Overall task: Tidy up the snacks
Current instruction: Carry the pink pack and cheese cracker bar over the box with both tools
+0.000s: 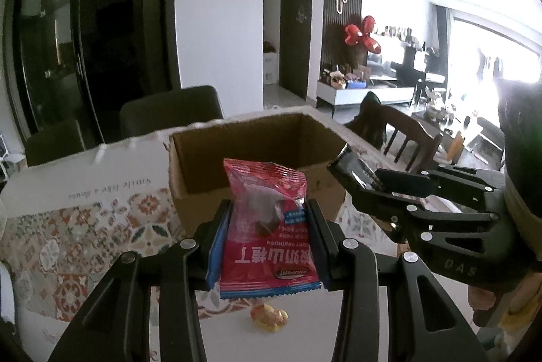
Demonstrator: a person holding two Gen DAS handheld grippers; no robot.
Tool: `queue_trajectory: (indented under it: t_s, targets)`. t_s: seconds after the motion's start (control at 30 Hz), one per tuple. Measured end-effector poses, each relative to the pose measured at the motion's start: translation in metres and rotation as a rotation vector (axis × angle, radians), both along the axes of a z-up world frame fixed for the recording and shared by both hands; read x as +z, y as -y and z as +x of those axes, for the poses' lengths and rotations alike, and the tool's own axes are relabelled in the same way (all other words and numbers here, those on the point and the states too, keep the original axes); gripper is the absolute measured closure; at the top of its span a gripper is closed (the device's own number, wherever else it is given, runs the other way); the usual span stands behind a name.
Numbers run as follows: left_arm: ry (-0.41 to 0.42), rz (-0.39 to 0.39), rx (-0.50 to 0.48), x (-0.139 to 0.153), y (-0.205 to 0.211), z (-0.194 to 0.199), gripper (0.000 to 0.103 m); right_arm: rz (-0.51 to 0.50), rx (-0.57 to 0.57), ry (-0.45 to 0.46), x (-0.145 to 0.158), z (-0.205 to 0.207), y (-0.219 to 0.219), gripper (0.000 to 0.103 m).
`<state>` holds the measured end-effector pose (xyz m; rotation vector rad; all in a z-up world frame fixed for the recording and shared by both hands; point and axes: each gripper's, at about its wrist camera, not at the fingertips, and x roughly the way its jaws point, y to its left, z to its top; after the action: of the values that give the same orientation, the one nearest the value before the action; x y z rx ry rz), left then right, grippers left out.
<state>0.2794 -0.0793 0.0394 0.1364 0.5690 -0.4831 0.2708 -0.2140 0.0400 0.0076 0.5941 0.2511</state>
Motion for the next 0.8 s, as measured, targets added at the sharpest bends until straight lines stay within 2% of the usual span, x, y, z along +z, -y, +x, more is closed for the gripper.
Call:
queue_trajectory:
  t_s: [0.43,0.8]
  targets:
    - [0.038,-0.012,0.012,0.019,-0.001,0.029,0.061,0.009,0.01,0.049,0.024,0.027,0.002,0.07]
    - [0.018,-0.037,0.033,0.029,0.003,0.074,0.061,-0.01,-0.002,0.051,0.035,0.067,0.005,0.07]
